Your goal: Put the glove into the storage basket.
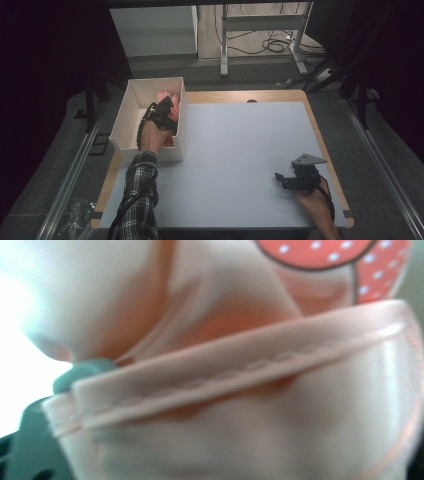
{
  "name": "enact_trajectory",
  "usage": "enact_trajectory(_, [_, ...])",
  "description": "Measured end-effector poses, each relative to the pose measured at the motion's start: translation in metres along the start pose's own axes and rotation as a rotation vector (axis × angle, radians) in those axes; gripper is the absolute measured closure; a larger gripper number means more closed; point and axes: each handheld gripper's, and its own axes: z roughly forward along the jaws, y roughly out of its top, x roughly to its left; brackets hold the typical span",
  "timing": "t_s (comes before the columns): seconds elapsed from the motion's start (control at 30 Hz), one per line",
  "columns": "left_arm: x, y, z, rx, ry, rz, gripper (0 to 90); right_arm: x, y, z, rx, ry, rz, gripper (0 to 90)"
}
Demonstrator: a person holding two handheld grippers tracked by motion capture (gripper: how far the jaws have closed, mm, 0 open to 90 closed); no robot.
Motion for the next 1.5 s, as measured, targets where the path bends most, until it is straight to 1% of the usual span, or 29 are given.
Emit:
enact_trajectory(0.1, [0.002,-0.001,-0.004,-0.025,-0.012,0.001,10.5,0.000,0.000,0.000,0.000,0.000,0.000,19.9])
enact_trajectory(0.23, [0.002,-0.003,-0.012,-0.046,-0.010,0.010,8.0,0.000,0.000,0.000,0.000,0.000,0.000,19.9])
enact_trajectory(0.43, [0.004,-0.008,-0.025,-0.094,-0.030,0.012,5.5,0.000,0.000,0.000,0.000,0.000,0.000,19.9])
enact_trajectory(0.83, [0.005,-0.017,-0.043,-0.173,-0.053,0.032,3.7,0.000,0.000,0.000,0.000,0.000,0.000,19.9])
enact_trajectory(1.07, [0.005,-0.023,-0.054,-0.226,-0.043,0.040,3.1,0.000,0.000,0.000,0.000,-0.001,0.000,19.9])
enact_trajectory(1.2, [0.006,-0.027,-0.060,-0.252,-0.049,0.051,3.0,0.000,0.000,0.000,0.000,-0.001,0.000,19.9])
enact_trajectory(1.37, [0.006,-0.031,-0.064,-0.282,-0.063,0.061,3.1,0.000,0.000,0.000,0.000,-0.001,0.000,19.9])
enact_trajectory(1.5, [0.006,-0.035,-0.067,-0.306,-0.064,0.071,3.1,0.000,0.000,0.000,0.000,-0.001,0.000,19.9])
